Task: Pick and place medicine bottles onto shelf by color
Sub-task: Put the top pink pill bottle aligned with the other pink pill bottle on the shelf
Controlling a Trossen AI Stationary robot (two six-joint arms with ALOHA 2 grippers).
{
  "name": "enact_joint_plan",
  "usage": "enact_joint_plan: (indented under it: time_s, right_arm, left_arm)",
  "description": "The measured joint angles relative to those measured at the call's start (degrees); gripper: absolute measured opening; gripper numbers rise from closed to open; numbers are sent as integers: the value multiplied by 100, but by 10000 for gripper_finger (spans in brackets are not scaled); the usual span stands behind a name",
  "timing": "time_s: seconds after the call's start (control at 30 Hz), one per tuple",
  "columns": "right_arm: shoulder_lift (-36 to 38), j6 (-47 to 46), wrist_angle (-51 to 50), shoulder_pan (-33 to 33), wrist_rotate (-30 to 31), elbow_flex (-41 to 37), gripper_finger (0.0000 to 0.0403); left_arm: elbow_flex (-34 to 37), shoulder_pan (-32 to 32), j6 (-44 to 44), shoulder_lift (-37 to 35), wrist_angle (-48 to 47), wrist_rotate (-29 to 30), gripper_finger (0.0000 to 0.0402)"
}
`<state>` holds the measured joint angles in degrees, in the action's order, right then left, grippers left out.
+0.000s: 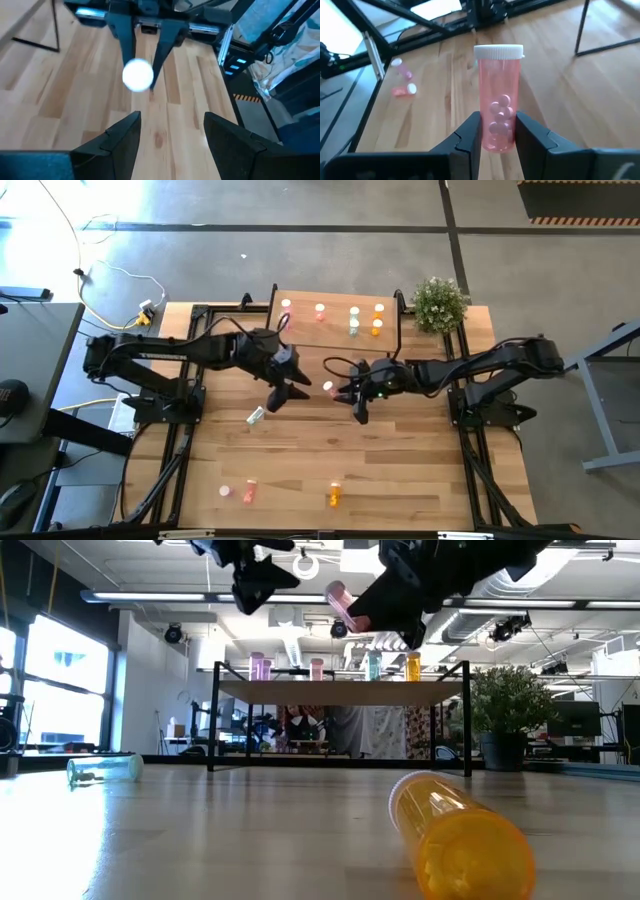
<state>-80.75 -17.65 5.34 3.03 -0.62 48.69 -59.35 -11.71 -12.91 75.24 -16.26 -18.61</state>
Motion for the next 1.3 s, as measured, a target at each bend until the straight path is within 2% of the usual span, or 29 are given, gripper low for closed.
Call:
enact_joint_plan:
  time_s: [0.53,0.8,1.1,1.3]
  right_arm:
    - [-101,17,-51,87,-297,0,85]
    - [-101,8,-87,87,-396,0,85]
    - [-101,-2,-129,87,-437,0,85]
    - [-101,-2,-128,77,-435,0,85]
  left_arm:
    - [0,108,-199,915,1208,60,209]
    - [0,130,-348,1253,1525,81,209]
    - [0,123,-463,1340,1773,81,209]
    - [0,123,-452,1340,1769,79,194]
